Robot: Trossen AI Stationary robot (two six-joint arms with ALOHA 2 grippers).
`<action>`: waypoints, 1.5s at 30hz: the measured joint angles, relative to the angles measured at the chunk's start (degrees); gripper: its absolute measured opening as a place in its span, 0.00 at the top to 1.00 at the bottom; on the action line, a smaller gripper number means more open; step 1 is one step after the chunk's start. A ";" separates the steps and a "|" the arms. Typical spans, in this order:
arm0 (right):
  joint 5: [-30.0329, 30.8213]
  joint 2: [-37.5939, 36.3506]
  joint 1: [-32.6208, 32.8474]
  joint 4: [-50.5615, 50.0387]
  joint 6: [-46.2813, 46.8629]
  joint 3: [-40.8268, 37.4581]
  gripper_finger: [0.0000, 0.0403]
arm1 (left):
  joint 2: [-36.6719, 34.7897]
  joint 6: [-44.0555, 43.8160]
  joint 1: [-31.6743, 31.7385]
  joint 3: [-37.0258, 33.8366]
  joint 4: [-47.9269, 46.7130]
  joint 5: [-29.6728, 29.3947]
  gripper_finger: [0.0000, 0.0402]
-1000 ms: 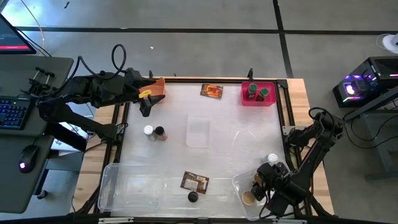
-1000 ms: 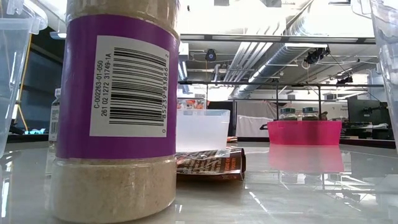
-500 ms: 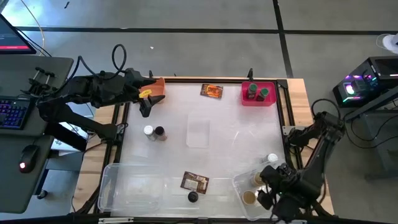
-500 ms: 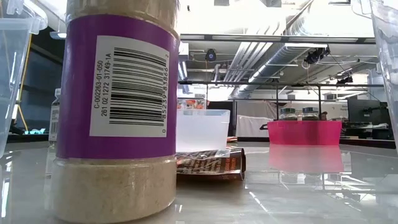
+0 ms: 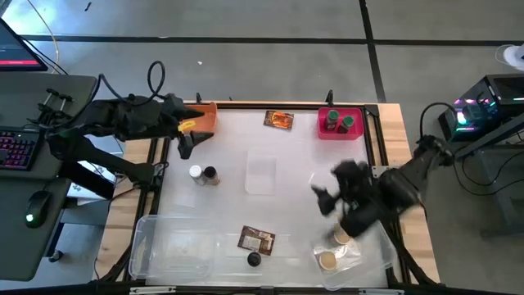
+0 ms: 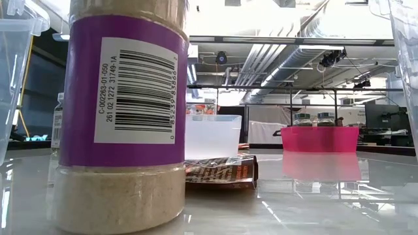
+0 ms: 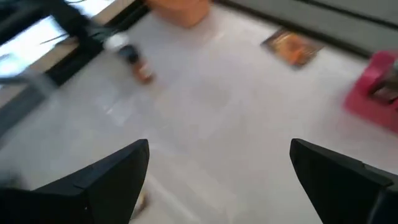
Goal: Sort spices by type
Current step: Put the top white seasoning bottle into the orange bin
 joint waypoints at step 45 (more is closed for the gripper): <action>-39.16 4.91 -36.47 38.03 -63.38 -6.01 0.04 | 6.47 1.74 -1.51 0.00 -17.34 9.42 0.14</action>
